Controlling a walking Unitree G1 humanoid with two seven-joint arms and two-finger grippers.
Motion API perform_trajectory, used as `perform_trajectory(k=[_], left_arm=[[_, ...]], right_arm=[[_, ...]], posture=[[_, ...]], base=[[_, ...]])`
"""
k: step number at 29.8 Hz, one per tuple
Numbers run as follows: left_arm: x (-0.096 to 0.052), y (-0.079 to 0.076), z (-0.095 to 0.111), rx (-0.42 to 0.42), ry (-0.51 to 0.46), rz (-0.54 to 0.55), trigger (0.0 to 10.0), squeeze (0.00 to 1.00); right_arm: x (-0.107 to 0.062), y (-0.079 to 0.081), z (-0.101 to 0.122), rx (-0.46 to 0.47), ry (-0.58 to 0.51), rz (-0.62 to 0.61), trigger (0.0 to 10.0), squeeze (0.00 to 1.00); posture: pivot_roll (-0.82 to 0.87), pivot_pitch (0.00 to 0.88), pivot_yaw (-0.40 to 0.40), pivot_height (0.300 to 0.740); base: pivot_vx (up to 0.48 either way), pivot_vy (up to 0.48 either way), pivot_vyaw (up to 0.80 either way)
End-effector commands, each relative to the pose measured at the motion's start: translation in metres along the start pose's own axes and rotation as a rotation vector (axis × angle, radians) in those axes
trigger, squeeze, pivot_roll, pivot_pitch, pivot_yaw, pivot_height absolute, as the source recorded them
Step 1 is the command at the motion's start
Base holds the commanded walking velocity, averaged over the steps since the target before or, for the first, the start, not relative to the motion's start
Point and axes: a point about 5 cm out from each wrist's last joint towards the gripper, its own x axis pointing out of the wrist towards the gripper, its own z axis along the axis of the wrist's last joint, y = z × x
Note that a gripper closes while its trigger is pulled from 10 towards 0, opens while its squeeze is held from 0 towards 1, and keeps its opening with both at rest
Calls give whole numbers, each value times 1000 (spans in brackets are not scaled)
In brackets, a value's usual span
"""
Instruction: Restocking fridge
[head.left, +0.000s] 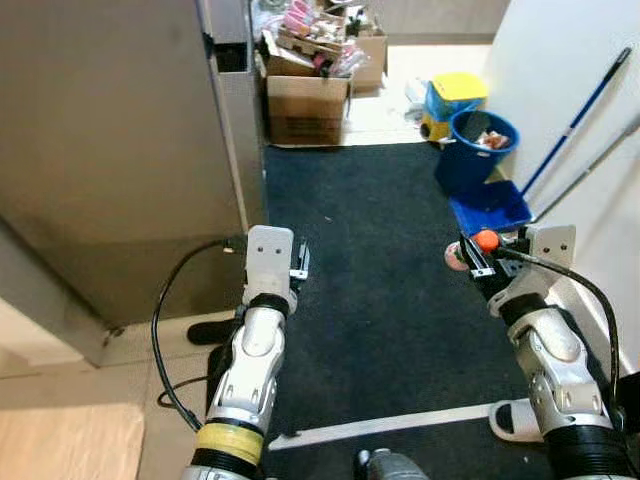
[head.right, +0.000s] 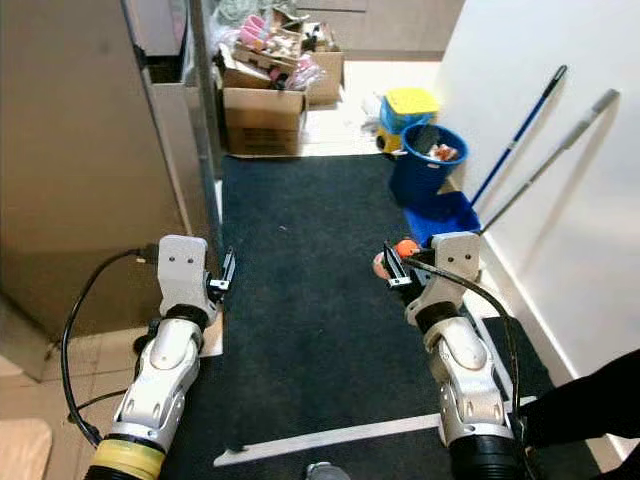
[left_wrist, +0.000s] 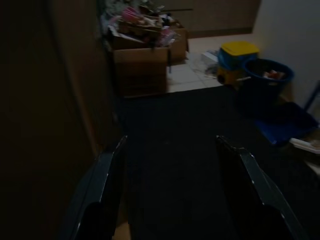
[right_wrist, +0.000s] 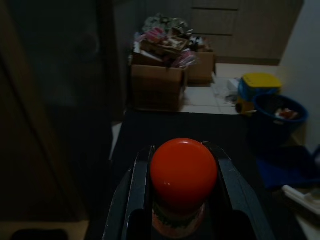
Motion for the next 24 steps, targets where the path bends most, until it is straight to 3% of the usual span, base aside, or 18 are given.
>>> perform_trajectory(k=[1,13,24], left_arm=[[-2,-2,-5,10,14,-13,10000,0],[-3,-1,-6,6,17,-9,10000,0],[-8,0,-7,-18,13,-7,10000,0]], right_arm=[[0,-5,2,-6,-8,-17,10000,0],[-2,-9,1,-10,-9,-31,10000,0],[-2,-11,-1,-14,-2,-35,10000,0]], posture=[[-87,131,-93,740],[-85,139,-94,740],[-83,146,-96,740]], base=[[454,0,0],[422,0,0],[214,0,0]])
